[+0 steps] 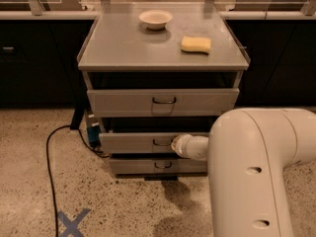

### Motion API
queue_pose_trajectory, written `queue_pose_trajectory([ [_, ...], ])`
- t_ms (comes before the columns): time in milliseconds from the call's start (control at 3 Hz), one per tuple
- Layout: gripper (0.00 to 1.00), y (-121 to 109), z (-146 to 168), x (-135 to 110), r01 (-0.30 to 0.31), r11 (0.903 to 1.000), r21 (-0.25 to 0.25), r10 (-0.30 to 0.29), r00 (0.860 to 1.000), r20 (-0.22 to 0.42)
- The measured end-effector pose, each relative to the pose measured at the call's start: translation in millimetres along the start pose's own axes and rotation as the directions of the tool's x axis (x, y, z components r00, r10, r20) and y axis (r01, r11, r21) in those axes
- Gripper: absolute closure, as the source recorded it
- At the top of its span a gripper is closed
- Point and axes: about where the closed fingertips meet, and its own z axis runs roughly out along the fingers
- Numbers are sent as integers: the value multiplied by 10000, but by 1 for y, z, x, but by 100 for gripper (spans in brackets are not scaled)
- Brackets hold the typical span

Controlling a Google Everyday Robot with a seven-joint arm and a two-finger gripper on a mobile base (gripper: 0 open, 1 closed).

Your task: Close middle drawer

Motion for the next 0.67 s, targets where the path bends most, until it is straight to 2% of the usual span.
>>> queue_pose_trajectory([
  [667, 100, -1, 1, 0, -220, 9997, -69, 221, 9996, 167],
])
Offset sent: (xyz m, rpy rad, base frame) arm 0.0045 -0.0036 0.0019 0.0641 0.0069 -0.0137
